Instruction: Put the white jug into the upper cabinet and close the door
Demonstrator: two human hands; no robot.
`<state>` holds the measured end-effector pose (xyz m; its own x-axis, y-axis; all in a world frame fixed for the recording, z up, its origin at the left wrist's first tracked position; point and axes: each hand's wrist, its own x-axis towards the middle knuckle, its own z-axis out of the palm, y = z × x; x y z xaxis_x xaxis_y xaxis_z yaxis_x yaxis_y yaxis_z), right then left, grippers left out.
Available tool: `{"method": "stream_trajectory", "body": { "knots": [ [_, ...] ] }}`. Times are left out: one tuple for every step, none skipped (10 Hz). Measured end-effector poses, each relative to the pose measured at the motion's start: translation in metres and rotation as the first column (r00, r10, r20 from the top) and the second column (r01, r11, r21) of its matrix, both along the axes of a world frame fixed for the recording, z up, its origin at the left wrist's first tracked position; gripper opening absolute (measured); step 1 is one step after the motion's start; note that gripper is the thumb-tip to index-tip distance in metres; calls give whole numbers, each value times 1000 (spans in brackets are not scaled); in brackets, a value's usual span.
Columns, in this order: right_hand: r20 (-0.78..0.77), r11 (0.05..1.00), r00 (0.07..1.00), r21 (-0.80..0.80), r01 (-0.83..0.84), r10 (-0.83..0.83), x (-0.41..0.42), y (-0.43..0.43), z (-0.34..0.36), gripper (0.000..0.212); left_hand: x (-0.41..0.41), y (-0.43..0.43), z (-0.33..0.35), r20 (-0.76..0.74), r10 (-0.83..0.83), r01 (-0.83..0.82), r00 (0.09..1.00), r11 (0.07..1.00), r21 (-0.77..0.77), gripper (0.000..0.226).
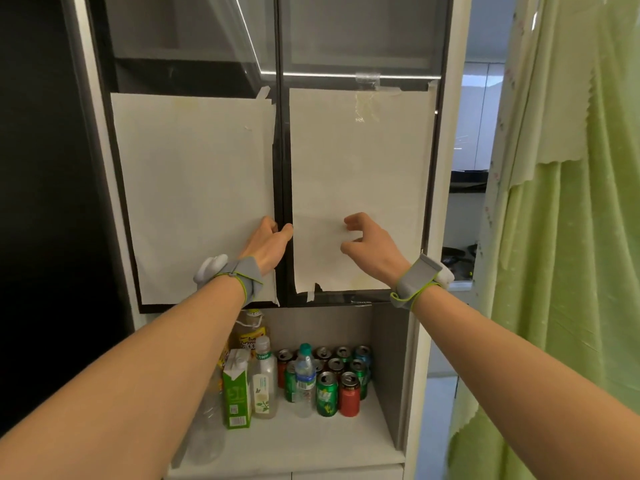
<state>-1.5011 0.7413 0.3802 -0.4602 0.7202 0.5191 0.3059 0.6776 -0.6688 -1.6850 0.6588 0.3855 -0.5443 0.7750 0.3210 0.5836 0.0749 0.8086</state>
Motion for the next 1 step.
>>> {"method": "stream_trajectory", "body": {
  "knots": [
    [-40,994,999,-103,-28,24,-1,-5,-2,51,1,-8,-1,-6,-37,36,999,999,-36,52]
  ]
}}
